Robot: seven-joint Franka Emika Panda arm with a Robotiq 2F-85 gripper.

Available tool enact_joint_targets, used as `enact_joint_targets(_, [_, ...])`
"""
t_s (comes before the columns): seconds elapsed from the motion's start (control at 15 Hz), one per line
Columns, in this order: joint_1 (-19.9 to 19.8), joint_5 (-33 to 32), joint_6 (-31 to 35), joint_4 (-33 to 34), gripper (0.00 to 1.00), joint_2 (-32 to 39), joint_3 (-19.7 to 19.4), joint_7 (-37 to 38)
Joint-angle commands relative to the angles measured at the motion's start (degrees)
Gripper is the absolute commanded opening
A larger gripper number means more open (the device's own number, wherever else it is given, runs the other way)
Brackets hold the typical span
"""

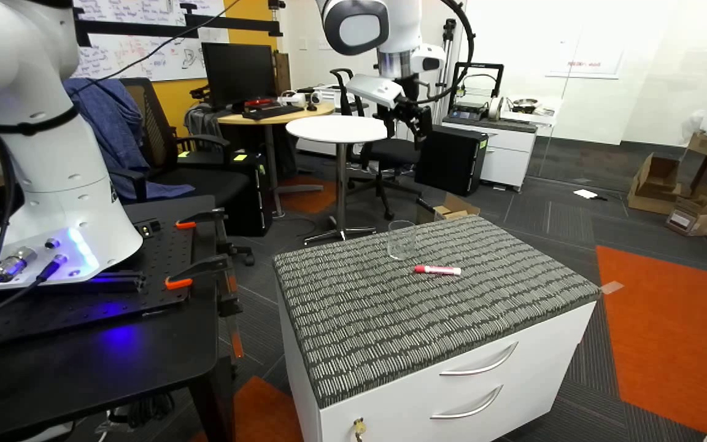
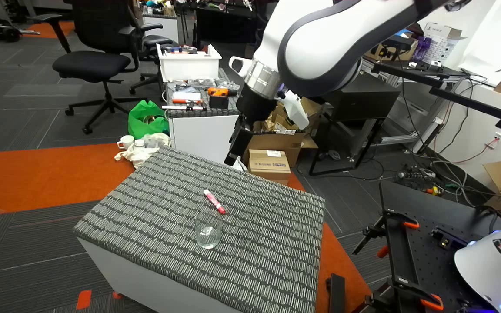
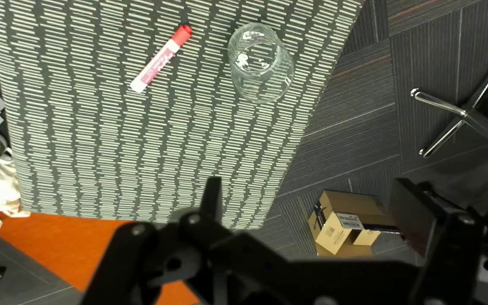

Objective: Move the transparent glass across the marker

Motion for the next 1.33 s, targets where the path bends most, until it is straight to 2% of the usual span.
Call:
enact_joint_targets(0.0, [-3.3, -3.2, 2.2, 5.3, 1.00, 6.9, 2.8, 1.1])
enact_joint_targets(0.4, [-5.9, -7.5, 2.1, 10.3, 1.00, 14.0, 5.3, 3.1])
enact_joint_targets(0.47, [-6.5, -8.1, 2.2, 7.9, 1.00, 12.3, 5.7, 2.7])
enact_joint_targets(1.0, [-6.7, -9.6, 2.4, 8.3, 1.00, 13.3, 5.6, 3.8])
enact_joint_targets(1.27, [-8.0, -9.6, 3.4, 10.5, 1.00, 16.6, 6.7, 3.1])
